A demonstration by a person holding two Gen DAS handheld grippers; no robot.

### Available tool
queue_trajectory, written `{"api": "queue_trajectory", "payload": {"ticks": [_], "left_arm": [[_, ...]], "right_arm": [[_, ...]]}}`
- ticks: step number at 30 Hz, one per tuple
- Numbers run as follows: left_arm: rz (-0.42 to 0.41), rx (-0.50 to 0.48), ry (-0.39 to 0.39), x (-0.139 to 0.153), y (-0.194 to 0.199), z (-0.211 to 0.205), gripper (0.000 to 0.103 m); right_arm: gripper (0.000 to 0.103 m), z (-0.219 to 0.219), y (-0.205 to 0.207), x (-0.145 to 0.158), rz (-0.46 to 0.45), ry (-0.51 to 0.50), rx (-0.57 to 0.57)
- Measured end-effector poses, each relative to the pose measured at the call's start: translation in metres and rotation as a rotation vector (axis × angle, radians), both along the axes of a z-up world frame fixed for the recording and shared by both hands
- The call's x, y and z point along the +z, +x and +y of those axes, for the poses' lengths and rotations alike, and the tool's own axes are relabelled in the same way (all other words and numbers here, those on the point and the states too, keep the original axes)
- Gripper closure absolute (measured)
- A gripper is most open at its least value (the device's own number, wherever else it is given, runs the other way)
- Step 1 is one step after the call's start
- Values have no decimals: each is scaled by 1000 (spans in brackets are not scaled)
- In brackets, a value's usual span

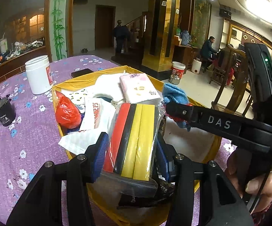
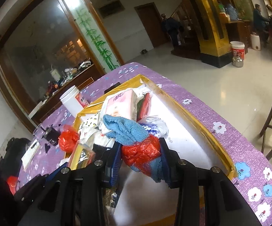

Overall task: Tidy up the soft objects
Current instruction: 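Carry the sponge pack and blue cloth over the white box, then lower both items into the white box and open both grippers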

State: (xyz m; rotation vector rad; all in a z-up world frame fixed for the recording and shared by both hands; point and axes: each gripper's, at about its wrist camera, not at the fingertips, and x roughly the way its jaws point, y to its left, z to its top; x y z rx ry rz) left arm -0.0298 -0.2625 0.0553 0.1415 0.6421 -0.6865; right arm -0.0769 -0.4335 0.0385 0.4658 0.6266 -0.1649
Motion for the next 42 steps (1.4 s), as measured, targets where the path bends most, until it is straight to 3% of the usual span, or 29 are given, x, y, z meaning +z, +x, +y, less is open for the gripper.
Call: {"api": "queue_trajectory", "payload": {"ticks": [22, 27, 34, 38, 42], "left_arm": [[-22, 7, 7, 2, -6, 3, 56], [-48, -6, 4, 6, -12, 1, 44], [-60, -9, 3, 8, -12, 1, 42], [-73, -8, 3, 9, -14, 1, 42], [-99, -9, -3, 12, -17, 2, 33]], "right_arm": [[62, 3, 7, 0, 24, -11, 5], [61, 4, 8, 0, 22, -13, 8], [46, 9, 6, 3, -2, -33, 22], [45, 8, 3, 4, -24, -33, 15], [42, 8, -3, 8, -59, -41, 3]]}}
